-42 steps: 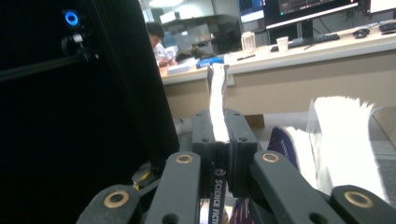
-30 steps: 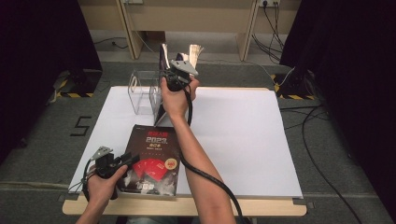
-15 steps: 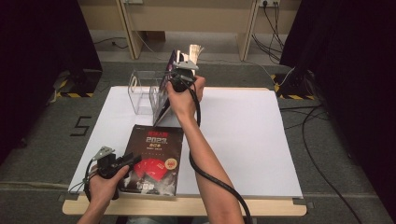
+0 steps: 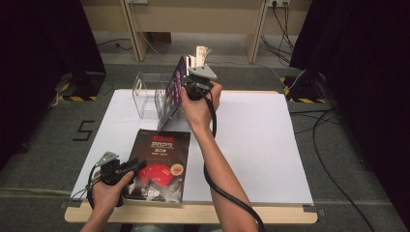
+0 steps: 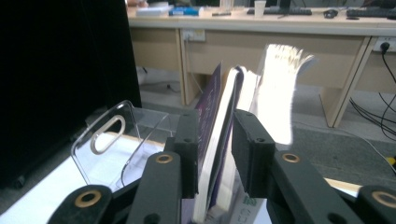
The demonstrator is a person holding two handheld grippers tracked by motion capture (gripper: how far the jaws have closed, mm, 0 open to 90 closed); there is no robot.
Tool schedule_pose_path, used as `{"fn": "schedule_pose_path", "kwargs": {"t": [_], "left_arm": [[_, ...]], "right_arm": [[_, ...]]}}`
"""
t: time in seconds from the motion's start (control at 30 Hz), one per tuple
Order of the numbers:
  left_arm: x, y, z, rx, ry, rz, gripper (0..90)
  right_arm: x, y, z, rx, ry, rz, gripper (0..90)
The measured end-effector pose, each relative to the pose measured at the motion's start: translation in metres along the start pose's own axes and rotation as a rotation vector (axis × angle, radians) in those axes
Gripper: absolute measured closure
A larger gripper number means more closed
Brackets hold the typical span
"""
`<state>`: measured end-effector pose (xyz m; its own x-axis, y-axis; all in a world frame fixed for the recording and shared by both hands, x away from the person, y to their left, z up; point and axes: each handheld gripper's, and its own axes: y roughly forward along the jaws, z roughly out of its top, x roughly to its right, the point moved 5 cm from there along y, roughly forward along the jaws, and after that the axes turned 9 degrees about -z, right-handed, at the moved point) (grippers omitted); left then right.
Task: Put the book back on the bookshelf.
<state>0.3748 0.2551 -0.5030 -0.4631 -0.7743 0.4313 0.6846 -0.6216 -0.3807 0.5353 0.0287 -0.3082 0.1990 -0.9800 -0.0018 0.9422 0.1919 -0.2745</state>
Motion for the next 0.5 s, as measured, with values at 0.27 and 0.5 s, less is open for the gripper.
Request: {"fn": "schedule_pose_path", "kwargs": {"t": [0.27,0.5], "left_arm": [[0.001,0.000,0.000,0.003,0.004,-0.004,51.7],[0.003,0.001,0.000,0.006,0.003,-0.005,51.8]], "right_arm": [[0.012,-0.016,-0.013,-0.013,0.033,0.032,87.3],[0.004,-0.026,-0.039,-0.071,0.038,0.106,90.0]]}}
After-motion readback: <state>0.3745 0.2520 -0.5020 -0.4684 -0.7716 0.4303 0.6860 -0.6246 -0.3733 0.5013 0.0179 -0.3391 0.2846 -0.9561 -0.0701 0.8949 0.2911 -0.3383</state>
